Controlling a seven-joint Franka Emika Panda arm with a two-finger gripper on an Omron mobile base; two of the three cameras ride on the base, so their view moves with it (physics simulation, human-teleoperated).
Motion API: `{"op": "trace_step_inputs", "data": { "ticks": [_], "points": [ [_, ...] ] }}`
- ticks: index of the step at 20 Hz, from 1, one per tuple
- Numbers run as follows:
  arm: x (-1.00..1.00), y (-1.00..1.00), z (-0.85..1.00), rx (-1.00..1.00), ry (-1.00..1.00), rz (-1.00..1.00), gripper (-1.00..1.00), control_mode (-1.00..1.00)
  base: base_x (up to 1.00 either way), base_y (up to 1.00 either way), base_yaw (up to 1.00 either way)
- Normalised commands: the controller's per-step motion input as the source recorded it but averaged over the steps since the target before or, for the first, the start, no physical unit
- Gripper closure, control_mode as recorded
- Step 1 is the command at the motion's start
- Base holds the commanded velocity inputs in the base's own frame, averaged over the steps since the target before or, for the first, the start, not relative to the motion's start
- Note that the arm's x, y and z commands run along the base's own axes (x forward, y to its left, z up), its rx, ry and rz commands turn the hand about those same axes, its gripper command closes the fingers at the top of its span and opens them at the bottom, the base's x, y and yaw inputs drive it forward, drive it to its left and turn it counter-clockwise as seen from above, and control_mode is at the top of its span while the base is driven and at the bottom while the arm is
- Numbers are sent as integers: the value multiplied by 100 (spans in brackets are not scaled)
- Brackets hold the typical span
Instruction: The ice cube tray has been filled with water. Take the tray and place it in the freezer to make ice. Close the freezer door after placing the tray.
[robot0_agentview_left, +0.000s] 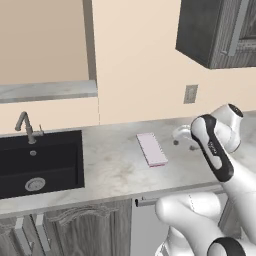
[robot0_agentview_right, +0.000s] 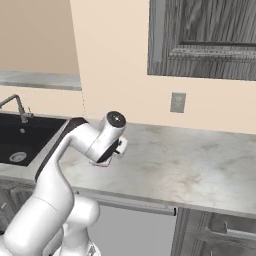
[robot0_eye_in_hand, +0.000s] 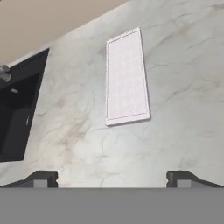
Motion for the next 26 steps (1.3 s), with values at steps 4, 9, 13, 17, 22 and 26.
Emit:
{"op": "trace_step_inputs", "data": {
  "ticks": [4,9,13,17,22,26],
  "points": [
    [46,0,-60,25,18,0,-100,-100,0,0,0],
    [51,0,-61,20,16,-1,-100,-100,0,0,0],
    [53,0,-56,15,9,-10,-100,-100,0,0,0],
    [49,0,-52,14,11,-13,-100,-100,0,0,0],
    [27,0,-36,12,8,-11,-100,-100,0,0,0],
    [10,0,-28,10,5,-12,-100,-100,0,0,0]
  ]
}}
